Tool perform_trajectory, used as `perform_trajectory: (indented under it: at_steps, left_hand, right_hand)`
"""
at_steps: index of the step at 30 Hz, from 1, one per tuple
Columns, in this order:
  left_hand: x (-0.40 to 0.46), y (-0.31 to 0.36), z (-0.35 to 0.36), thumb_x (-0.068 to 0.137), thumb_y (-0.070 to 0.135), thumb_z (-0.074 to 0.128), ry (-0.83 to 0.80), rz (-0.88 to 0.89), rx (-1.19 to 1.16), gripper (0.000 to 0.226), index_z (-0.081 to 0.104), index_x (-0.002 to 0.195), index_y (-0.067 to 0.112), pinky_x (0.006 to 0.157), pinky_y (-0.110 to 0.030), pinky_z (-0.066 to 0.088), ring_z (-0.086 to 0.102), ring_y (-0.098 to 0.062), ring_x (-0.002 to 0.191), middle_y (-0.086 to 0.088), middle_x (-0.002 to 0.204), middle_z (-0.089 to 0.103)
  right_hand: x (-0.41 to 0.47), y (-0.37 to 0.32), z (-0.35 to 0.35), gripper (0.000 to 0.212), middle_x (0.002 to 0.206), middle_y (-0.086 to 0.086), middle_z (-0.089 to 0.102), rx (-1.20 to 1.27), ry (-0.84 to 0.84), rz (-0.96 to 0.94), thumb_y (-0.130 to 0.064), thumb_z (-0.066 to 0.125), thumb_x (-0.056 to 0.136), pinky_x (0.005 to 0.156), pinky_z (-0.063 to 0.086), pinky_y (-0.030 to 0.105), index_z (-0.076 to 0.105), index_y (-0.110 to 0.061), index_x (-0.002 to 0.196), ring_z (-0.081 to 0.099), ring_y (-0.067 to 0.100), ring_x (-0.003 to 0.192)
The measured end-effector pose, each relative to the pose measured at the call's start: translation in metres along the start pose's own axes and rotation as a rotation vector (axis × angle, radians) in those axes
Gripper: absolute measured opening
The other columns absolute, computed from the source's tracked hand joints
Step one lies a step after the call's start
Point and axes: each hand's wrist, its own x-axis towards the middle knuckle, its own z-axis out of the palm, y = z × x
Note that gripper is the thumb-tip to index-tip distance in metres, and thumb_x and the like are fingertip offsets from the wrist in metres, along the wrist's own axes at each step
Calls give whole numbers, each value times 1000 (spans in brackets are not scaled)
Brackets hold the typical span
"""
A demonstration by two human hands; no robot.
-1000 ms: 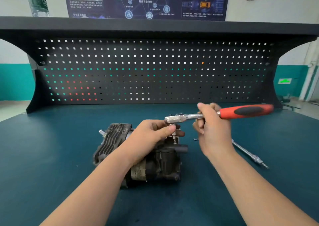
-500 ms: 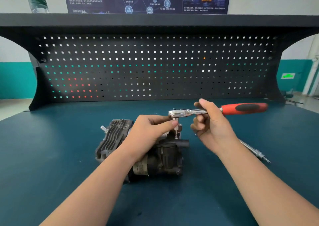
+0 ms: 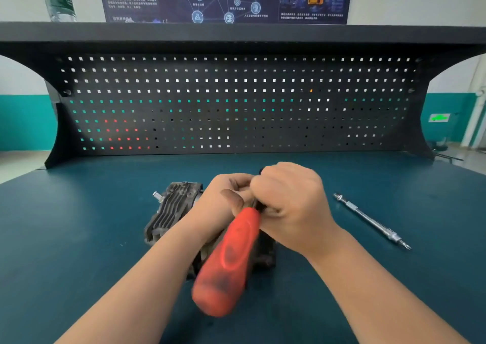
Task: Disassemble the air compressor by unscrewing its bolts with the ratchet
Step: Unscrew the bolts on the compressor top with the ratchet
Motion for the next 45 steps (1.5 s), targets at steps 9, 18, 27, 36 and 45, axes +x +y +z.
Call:
perform_trajectory:
  at_steps: [9, 18, 27, 36, 45]
  left_hand:
    - [5, -7, 0, 73, 28, 77, 160, -95, -188, 5, 77, 76, 24, 64, -11, 48, 66, 0, 69, 6, 76, 74]
    - [7, -4, -1, 87, 19, 63, 0, -110, -151, 15, 71, 87, 7, 68, -12, 46, 63, 2, 71, 10, 77, 73]
    - [5, -2, 3, 75, 22, 76, 127, -91, -198, 5, 76, 70, 22, 57, -8, 46, 64, 4, 66, 8, 72, 73]
    - [7, -8, -4, 74, 27, 67, -83, -181, -323, 29, 70, 98, 10, 88, -35, 52, 66, -14, 89, -6, 95, 74]
    - [4, -2, -1, 77, 6, 68, -59, -29, -189, 18, 76, 72, 21, 63, -10, 46, 62, 4, 67, 11, 72, 71]
  right_hand:
    - [-28, 55, -10, 29, 50, -3, 50, 1092, 509, 1502, -20, 66, 86, 42, 33, 17, 57, -20, 58, 42, 6, 38]
    - [0, 22, -4, 40, 43, -6, 41, 188, 190, 725, -24, 64, 78, 44, 27, 15, 40, -14, 48, 35, 8, 43]
    - [-14, 35, -15, 35, 48, -9, 47, 552, 288, 1042, -33, 66, 77, 46, 32, 19, 48, -23, 49, 39, 6, 43]
    - [-20, 54, 0, 23, 47, -4, 44, 991, 546, 1548, -17, 59, 89, 48, 29, 20, 54, -13, 67, 34, 7, 37]
    - [-9, 2, -5, 36, 48, 2, 40, 133, 44, 372, -17, 68, 76, 47, 30, 21, 48, -3, 50, 37, 12, 46]
